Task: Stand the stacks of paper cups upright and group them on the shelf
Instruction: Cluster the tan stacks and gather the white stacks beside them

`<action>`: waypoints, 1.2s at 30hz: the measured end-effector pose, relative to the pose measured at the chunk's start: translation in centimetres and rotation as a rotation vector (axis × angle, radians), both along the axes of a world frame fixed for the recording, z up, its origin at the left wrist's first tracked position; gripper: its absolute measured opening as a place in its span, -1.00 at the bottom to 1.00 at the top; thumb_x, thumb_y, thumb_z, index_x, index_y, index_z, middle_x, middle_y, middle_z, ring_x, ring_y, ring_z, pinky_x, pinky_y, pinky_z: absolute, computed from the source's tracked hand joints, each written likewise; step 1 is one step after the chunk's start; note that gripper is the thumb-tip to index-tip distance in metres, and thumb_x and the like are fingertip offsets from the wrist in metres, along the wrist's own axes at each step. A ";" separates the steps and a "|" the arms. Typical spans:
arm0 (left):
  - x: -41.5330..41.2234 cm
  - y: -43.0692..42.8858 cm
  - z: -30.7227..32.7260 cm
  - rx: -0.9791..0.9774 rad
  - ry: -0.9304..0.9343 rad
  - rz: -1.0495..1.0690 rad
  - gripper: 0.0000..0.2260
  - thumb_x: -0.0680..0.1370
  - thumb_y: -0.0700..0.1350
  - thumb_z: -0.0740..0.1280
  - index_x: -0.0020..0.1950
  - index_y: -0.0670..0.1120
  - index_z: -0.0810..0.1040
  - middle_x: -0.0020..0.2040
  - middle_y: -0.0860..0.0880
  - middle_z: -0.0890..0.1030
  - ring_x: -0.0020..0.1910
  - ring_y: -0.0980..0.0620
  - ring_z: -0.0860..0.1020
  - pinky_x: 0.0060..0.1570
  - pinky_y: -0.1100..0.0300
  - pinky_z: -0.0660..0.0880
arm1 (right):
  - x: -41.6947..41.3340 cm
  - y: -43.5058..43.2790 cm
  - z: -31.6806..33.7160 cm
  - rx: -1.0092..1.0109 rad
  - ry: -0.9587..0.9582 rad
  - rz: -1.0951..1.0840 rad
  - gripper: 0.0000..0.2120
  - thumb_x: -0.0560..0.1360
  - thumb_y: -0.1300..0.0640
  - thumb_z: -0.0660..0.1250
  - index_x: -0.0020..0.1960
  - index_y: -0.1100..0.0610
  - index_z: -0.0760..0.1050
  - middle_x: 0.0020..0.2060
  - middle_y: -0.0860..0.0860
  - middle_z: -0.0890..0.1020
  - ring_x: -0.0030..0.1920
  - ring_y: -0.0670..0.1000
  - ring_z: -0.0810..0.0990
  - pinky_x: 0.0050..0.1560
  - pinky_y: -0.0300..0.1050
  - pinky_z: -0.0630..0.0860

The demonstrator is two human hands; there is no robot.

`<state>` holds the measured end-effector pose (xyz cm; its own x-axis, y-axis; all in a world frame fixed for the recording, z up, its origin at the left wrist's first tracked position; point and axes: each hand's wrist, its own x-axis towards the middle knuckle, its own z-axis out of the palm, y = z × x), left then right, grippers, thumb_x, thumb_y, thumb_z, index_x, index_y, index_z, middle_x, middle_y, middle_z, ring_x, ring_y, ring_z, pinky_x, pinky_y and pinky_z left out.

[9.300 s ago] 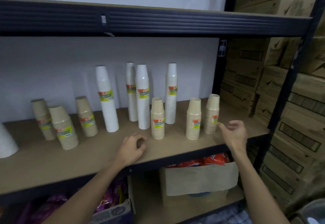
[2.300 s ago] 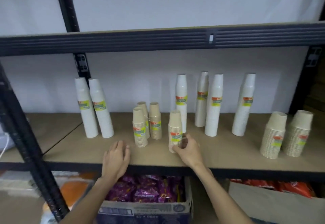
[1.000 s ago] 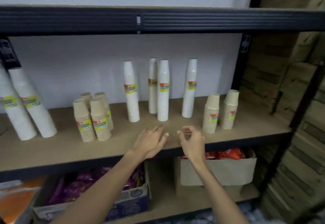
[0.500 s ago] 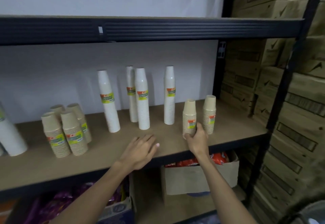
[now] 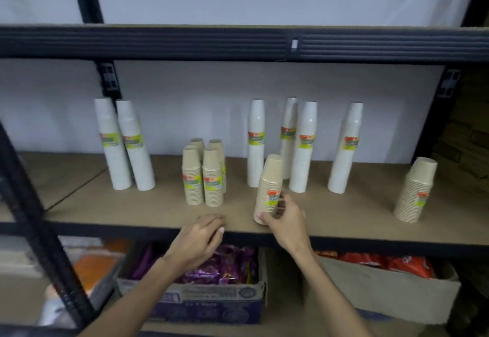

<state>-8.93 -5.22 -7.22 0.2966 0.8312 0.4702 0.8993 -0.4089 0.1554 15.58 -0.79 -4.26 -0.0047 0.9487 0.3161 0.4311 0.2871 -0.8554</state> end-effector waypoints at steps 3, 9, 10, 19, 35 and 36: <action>-4.7 -1.5 -0.3 0.140 -0.051 0.141 -0.73 0.63 0.01 0.13 0.09 -0.07 0.58 0.06 0.02 0.62 0.00 -0.01 0.57 0.04 0.06 0.49 | -4.7 -0.5 -0.4 -0.010 -0.014 0.067 -0.46 0.31 -0.10 0.55 0.22 -0.09 0.45 0.06 -0.14 0.64 0.18 0.01 0.55 0.21 0.09 0.53; -11.1 -1.0 0.8 -0.070 -0.183 0.577 -0.76 0.56 0.00 0.13 0.14 -0.06 0.43 0.01 -0.10 0.61 -0.02 -0.20 0.57 0.02 -0.02 0.42 | -11.0 -1.2 -0.4 -0.011 -0.049 0.124 -0.46 0.33 -0.10 0.56 0.22 -0.04 0.42 0.06 -0.11 0.63 0.14 -0.01 0.56 0.15 0.01 0.53; -11.5 -0.5 1.2 -0.134 -0.191 0.614 -0.73 0.57 0.00 0.14 0.20 -0.08 0.41 0.09 -0.12 0.58 0.07 -0.20 0.54 0.11 -0.04 0.40 | -11.8 -1.3 -0.3 -0.005 -0.045 0.126 -0.47 0.32 -0.09 0.56 0.19 -0.05 0.42 0.03 -0.12 0.62 0.12 -0.02 0.56 0.12 -0.03 0.53; -12.1 1.4 0.3 -0.279 -0.108 0.624 -0.56 0.63 0.05 -0.04 0.48 -0.06 0.24 0.53 -0.13 0.22 0.54 -0.11 0.08 0.48 -0.10 0.00 | -15.3 -1.4 -0.8 -0.054 -0.101 0.242 -0.46 0.32 -0.09 0.54 0.25 -0.06 0.48 0.07 -0.20 0.63 0.08 -0.13 0.60 0.10 -0.10 0.56; -11.9 1.5 0.1 -0.221 -0.129 0.640 -0.57 0.65 0.05 -0.02 0.48 -0.05 0.27 0.54 -0.12 0.23 0.55 -0.11 0.10 0.49 -0.10 0.00 | -18.4 -1.2 -0.9 0.027 -0.312 -0.069 -0.49 0.32 -0.27 0.47 0.20 -0.08 0.56 0.05 -0.15 0.69 0.09 -0.01 0.63 0.11 -0.01 0.54; -11.9 1.4 0.1 -0.219 -0.134 0.637 -0.57 0.65 0.05 -0.02 0.48 -0.04 0.28 0.54 -0.11 0.23 0.54 -0.11 0.10 0.49 -0.10 0.01 | -18.5 -1.2 -1.0 0.030 -0.315 -0.080 -0.48 0.31 -0.28 0.47 0.19 -0.08 0.57 0.04 -0.15 0.69 0.08 -0.01 0.63 0.11 -0.01 0.55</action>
<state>-20.86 -3.77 -7.14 -0.3311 0.9041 0.2702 0.9210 0.2473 0.3011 -2.87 -1.96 -5.21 -0.0325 0.9404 0.3386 0.6958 0.2644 -0.6678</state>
